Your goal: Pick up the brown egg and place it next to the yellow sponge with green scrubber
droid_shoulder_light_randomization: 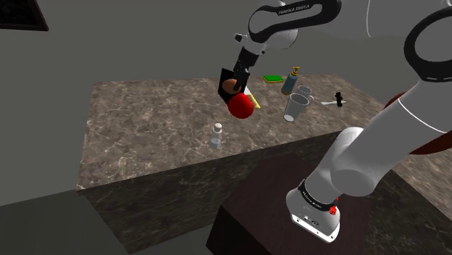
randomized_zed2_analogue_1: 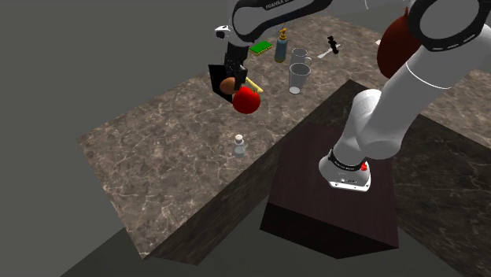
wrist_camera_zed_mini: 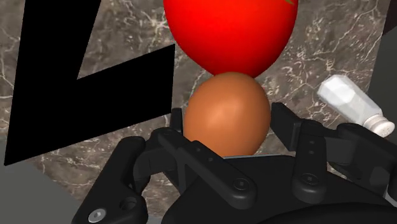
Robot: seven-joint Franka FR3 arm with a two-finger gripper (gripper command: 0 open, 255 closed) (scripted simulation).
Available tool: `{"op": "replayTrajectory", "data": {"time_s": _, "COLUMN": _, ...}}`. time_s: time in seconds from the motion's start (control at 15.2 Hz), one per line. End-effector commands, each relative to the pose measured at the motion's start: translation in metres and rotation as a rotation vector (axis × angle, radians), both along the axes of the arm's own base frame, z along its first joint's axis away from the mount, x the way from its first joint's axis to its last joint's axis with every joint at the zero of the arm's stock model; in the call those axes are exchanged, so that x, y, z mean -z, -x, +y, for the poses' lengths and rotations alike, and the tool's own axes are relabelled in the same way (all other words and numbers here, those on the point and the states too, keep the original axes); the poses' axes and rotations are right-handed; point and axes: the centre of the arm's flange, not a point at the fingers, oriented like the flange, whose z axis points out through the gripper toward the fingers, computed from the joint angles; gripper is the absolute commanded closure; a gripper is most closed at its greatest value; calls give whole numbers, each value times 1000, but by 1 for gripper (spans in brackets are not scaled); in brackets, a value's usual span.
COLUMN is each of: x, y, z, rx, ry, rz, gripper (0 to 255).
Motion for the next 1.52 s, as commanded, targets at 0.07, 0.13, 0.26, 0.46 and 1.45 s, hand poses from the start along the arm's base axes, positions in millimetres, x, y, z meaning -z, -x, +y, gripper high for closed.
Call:
{"op": "replayTrajectory", "data": {"time_s": 0.07, "x": 8, "y": 4, "z": -45, "rx": 3, "ry": 1, "rz": 10, "gripper": 255}}
{"op": "replayTrajectory", "data": {"time_s": 0.13, "x": 9, "y": 4, "z": -58, "rx": 3, "ry": 1, "rz": 10, "gripper": 255}}
{"op": "replayTrajectory", "data": {"time_s": 0.26, "x": 10, "y": 4, "z": -84, "rx": 3, "ry": 1, "rz": 10, "gripper": 255}}
{"op": "replayTrajectory", "data": {"time_s": 0.46, "x": 13, "y": 4, "z": -124, "rx": 3, "ry": 1, "rz": 10, "gripper": 255}}
{"op": "replayTrajectory", "data": {"time_s": 1.45, "x": 25, "y": 5, "z": -321, "rx": 3, "ry": 1, "rz": 10, "gripper": 255}}
